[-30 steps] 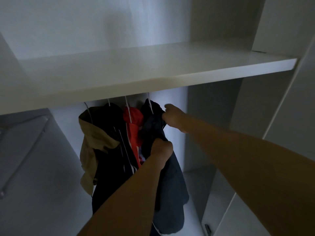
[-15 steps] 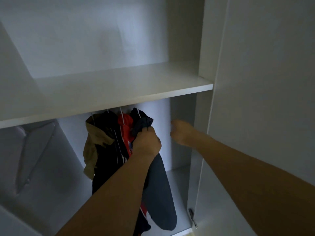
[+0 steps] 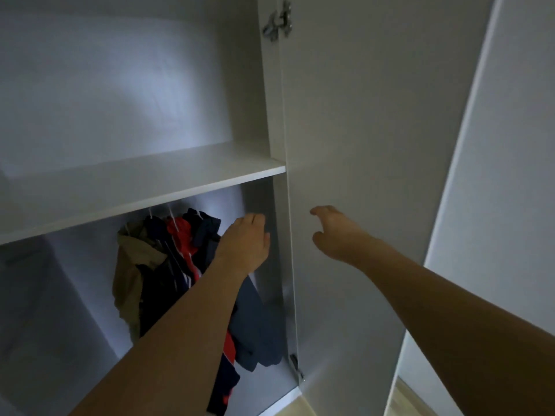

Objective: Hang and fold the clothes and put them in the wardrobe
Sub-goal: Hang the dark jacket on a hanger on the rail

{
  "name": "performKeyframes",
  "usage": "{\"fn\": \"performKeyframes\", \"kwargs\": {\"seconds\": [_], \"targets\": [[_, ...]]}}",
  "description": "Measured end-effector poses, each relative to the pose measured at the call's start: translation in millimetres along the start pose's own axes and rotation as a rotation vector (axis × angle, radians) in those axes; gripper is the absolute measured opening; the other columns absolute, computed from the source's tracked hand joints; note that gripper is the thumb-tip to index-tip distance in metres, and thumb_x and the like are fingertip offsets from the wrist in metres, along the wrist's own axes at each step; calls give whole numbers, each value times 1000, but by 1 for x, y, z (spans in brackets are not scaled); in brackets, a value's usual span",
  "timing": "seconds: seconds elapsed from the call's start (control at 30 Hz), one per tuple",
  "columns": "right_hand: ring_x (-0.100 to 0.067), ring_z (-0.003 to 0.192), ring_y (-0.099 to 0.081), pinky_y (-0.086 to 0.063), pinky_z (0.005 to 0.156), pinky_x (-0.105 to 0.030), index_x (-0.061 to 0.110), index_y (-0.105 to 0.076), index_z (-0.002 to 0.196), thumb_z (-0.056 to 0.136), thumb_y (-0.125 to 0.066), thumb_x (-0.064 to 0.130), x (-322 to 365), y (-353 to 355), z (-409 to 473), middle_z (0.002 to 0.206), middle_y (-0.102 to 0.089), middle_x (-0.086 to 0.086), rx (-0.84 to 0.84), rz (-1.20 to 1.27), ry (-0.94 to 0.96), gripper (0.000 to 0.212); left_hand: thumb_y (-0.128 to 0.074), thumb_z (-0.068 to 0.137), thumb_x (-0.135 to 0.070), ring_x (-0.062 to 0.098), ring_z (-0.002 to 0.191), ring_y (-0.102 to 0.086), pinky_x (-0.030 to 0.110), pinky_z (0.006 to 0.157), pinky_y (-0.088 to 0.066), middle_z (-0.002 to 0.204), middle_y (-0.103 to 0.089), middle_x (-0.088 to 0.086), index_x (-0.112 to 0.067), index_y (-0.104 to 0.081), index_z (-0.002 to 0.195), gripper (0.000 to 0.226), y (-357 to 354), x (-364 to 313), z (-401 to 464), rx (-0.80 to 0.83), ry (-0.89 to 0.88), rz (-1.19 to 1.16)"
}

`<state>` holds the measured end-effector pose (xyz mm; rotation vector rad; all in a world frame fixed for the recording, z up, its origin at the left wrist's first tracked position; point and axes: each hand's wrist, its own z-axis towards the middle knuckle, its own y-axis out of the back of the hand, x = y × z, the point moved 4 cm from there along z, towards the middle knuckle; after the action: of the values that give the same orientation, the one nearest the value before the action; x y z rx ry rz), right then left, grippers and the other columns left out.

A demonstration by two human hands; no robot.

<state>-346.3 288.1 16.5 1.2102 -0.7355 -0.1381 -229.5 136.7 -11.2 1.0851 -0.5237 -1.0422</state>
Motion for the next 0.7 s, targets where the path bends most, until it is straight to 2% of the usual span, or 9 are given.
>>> {"fn": "performKeyframes", "kwargs": {"seconds": [0.13, 0.2, 0.37, 0.5, 0.7], "targets": [[-27, 136, -36, -33, 110, -36, 17, -30, 149, 93, -49, 15, -29, 2, -42, 154, -30, -4, -13, 4, -132, 59, -41, 101, -26, 28, 116, -49, 38, 92, -43, 132, -51, 10, -8, -47, 132, 37, -15, -44, 3, 37, -152, -55], [-27, 136, -37, -34, 111, -38, 18, -31, 148, 91, -50, 15, -47, 2, -69, 154, -31, -3, -16, 1, -206, 60, -42, 100, -26, 28, 119, -48, 38, 97, -42, 134, -50, 9, -10, -46, 134, 38, -26, -69, 0, 55, -254, -70], [-22, 135, -39, -34, 107, -31, 18, -33, 147, 91, -48, 14, -96, 29, -155, 153, -33, 0, -101, -27, -370, 58, -47, 97, -24, 28, 121, -48, 35, 101, -37, 132, -53, 10, -7, -50, 132, 39, -37, -158, -26, 11, -440, -134], [-21, 137, -36, -33, 110, -34, 18, -32, 147, 93, -46, 15, -140, 72, -256, 154, -31, 1, -189, -94, -520, 56, -57, 91, -18, 31, 116, -55, 38, 101, -41, 124, -59, 13, -4, -58, 124, 37, -28, -259, -65, -11, -652, -198], [-23, 136, -38, -32, 108, -33, 16, -34, 147, 93, -48, 16, -206, 148, -466, 152, -35, -2, -374, -165, -748, 56, -46, 98, -24, 27, 131, -42, 34, 113, -30, 140, -49, 10, -6, -48, 136, 42, 1, -456, -160, -34, -924, -311]]}}
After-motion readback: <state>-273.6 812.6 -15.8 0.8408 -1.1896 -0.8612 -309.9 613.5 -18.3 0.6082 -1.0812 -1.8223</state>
